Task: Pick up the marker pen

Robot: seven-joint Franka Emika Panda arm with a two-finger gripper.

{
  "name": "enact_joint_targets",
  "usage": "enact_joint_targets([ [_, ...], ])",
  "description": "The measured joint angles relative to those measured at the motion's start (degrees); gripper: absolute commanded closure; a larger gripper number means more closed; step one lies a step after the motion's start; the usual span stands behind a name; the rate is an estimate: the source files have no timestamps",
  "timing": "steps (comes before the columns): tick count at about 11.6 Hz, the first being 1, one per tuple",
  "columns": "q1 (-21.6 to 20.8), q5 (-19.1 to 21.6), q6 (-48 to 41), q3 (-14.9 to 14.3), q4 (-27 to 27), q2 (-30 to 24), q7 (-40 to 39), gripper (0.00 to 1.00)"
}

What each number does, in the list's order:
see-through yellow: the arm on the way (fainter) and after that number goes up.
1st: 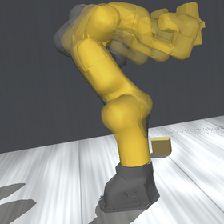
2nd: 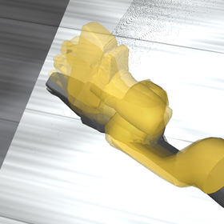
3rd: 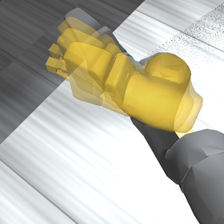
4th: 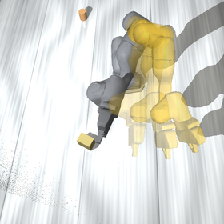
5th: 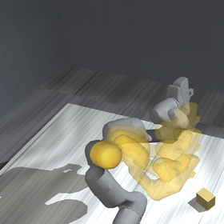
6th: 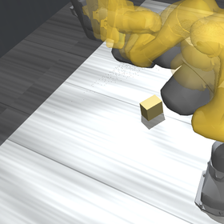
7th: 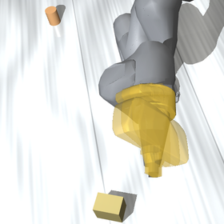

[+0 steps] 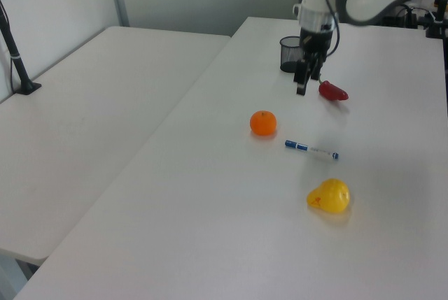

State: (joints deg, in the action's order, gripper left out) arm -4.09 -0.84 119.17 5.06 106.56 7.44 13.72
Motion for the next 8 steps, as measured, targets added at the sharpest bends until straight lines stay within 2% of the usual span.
enact_joint_targets([
  [4,1.1,0.0,-12.1,-1.1,-1.7,-7.8,3.7,0.00],
  [8,1.1,0.0,-27.1,-3.7,-11.0,-9.2,3.9,0.00],
])
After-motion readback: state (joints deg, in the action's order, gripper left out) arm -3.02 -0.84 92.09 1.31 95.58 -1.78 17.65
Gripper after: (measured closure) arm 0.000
